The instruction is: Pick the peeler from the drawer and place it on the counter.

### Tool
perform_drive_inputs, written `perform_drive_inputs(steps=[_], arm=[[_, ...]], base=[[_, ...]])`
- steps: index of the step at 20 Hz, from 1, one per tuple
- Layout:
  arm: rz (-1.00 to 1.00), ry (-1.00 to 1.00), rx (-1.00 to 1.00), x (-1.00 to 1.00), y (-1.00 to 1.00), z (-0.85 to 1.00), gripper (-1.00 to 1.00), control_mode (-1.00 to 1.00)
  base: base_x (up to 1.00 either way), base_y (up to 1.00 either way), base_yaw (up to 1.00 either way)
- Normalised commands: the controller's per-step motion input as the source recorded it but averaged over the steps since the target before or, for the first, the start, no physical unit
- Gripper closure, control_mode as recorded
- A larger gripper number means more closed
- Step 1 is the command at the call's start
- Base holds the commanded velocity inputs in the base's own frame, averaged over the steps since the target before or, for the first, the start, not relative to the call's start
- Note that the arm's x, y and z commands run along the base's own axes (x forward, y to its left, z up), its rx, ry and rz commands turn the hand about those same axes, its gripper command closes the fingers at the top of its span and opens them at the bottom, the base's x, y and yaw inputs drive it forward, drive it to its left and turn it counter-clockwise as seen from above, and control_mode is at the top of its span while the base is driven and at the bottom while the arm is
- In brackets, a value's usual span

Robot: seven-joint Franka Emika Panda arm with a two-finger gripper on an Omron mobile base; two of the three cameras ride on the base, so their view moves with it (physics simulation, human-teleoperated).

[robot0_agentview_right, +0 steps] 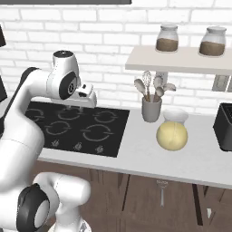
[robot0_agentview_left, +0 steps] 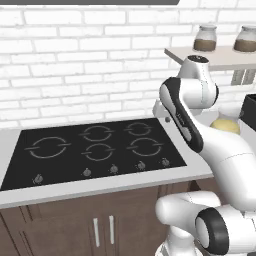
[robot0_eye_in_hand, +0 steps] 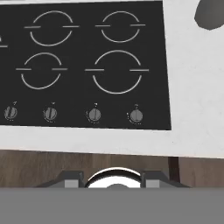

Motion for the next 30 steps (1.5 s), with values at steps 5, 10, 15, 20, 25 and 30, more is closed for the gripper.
perform_drive_inputs(steps=[5,10,15,20,25,30], arm=[[-0.03,0.00,0.02,-0.50,-0.23,-0.18,-1.00,-1.00],[-0.07,0.00,0.11,-1.00,-0.68,-0.65,-1.00,-1.00],[0.00,0.01,0.07,-0.73,-0.43,-0.72,-1.00,-1.00],[0.00,0.06,0.02,-0.35,-0.47,-0.74,-1.00,-1.00],[-0.01,0.05,0.00,-0.19,-0.20,-0.20,-1.00,1.00],[0.00,0.00,0.00,0.00,0.00,0.00,-1.00,1.00]], base=[[0.00,0.00,0.00],[0.00,0.00,0.00],[0.00,0.00,0.00],[0.00,0.00,0.00],[-0.18,-0.02,-0.04],[-0.49,0.05,-0.63]])
